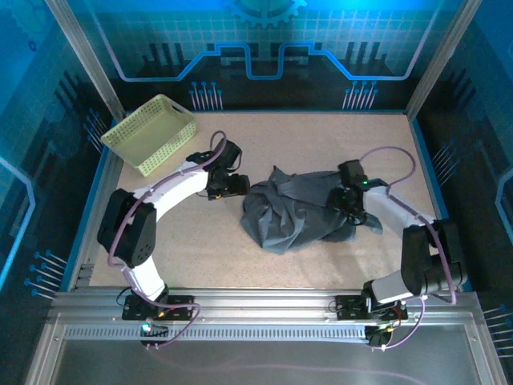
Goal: Fold the inside-out t-shirt
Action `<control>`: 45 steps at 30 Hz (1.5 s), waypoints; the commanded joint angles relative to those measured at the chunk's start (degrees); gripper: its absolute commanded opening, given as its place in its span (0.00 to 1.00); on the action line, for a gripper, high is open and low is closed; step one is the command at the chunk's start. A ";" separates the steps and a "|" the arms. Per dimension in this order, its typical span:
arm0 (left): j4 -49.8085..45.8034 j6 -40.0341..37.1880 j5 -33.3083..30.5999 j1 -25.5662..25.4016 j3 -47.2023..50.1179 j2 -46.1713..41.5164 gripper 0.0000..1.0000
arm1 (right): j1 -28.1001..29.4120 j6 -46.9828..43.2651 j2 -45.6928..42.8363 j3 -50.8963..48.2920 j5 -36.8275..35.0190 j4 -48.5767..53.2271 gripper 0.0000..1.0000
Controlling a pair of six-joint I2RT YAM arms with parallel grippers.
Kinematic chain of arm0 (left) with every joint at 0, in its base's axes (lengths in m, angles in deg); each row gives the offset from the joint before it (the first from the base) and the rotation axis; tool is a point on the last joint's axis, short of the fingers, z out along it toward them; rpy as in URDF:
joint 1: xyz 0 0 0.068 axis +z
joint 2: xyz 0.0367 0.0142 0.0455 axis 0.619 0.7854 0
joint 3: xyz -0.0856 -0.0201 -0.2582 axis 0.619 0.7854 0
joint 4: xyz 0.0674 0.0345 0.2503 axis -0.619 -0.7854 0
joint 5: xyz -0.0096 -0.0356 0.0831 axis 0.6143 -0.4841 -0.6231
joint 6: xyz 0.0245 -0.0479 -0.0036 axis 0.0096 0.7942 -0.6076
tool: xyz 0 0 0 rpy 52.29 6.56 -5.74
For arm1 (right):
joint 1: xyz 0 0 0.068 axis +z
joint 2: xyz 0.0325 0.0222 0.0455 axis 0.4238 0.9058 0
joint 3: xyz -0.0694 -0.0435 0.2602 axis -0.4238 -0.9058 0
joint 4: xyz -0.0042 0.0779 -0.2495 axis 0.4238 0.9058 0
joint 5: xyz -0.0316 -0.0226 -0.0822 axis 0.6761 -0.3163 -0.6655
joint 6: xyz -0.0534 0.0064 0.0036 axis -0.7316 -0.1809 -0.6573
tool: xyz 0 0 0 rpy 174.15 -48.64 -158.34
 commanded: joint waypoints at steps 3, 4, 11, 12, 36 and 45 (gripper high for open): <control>5.80 0.51 4.43 -1.25 -1.53 4.44 0.81 | 14.66 0.56 -0.91 5.71 -2.40 3.63 0.81; 5.64 0.56 4.50 -1.29 -2.47 5.79 0.79 | 16.88 0.79 0.58 6.78 -1.19 3.10 0.81; 6.54 1.58 5.25 -1.31 -5.61 12.54 0.62 | 25.95 0.31 13.84 16.34 -1.43 2.72 0.78; 6.87 1.88 5.53 -1.28 -5.68 12.92 0.59 | 26.12 0.61 15.42 17.41 -1.62 3.37 0.78; 9.57 6.30 -1.80 14.33 14.08 -34.52 0.00 | 14.70 -7.14 -13.02 16.53 4.16 -7.58 0.00; 12.92 15.10 8.52 1.15 33.70 -32.82 0.00 | 11.27 4.36 -20.48 -13.66 6.06 -7.22 0.32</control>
